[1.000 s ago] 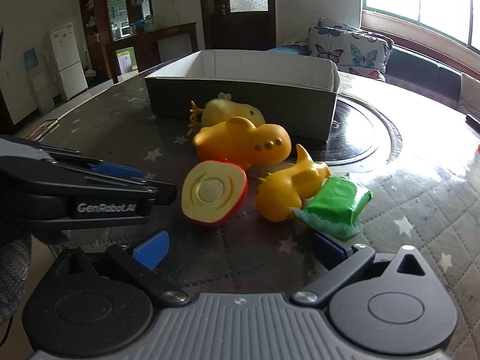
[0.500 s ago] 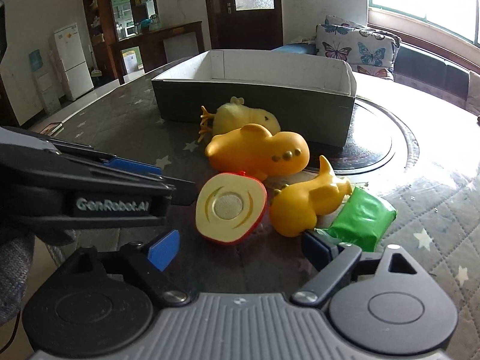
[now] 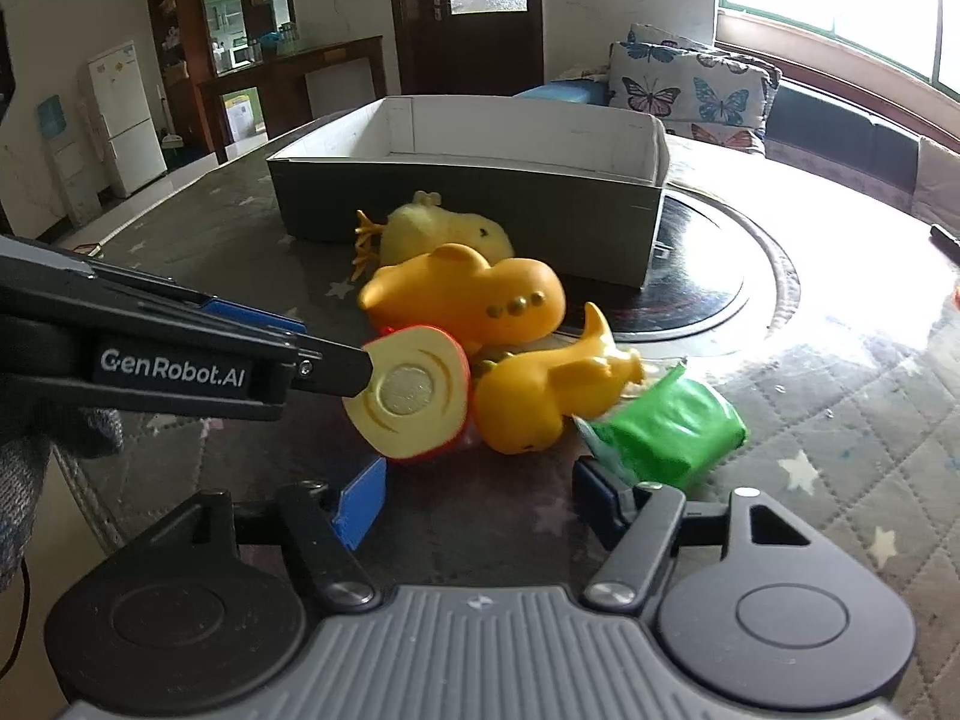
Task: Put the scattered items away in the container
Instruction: 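Reach the left gripper to the red-and-yellow apple half and close on it, then carry the apple half with the left gripper into the box and release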
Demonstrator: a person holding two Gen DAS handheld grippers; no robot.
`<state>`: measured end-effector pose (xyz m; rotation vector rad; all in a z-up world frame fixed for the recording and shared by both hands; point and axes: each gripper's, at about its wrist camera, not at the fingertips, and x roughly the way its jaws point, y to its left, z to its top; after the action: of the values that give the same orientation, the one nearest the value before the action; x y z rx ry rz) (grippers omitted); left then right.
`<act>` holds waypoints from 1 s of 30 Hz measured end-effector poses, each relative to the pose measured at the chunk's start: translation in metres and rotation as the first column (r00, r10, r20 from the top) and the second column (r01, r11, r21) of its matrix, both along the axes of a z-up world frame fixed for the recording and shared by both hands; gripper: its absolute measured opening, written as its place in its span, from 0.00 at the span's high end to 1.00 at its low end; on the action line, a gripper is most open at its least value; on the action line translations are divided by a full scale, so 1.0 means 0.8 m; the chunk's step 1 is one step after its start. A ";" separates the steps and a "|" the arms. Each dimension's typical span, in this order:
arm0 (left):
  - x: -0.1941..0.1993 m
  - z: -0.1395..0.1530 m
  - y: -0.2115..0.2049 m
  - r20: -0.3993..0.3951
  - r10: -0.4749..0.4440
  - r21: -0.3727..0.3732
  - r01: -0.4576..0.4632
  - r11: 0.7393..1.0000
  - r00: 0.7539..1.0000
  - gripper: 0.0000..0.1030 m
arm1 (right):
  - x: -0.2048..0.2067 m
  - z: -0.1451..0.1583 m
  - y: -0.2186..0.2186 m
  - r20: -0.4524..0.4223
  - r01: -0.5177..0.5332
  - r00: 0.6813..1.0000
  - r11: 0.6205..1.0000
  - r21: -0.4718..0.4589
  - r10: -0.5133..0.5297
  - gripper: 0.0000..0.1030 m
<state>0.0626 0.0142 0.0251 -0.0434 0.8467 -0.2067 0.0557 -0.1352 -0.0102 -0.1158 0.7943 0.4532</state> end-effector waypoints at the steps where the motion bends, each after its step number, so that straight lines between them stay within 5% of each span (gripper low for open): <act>1: 0.002 -0.001 0.000 -0.007 -0.005 -0.007 0.005 1.000 1.000 0.62 | -0.001 0.001 -0.001 -0.002 -0.003 1.000 1.000 0.003 0.003 0.32; 30: 0.046 -0.014 0.031 -0.125 -0.071 -0.256 0.036 0.966 0.990 0.63 | 0.022 0.001 0.047 0.009 -0.092 0.996 0.996 0.000 0.092 0.49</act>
<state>0.0991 0.0390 0.0136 -0.2763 0.9518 -0.3654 0.0731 -0.0975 -0.0096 -0.1540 0.7827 0.5393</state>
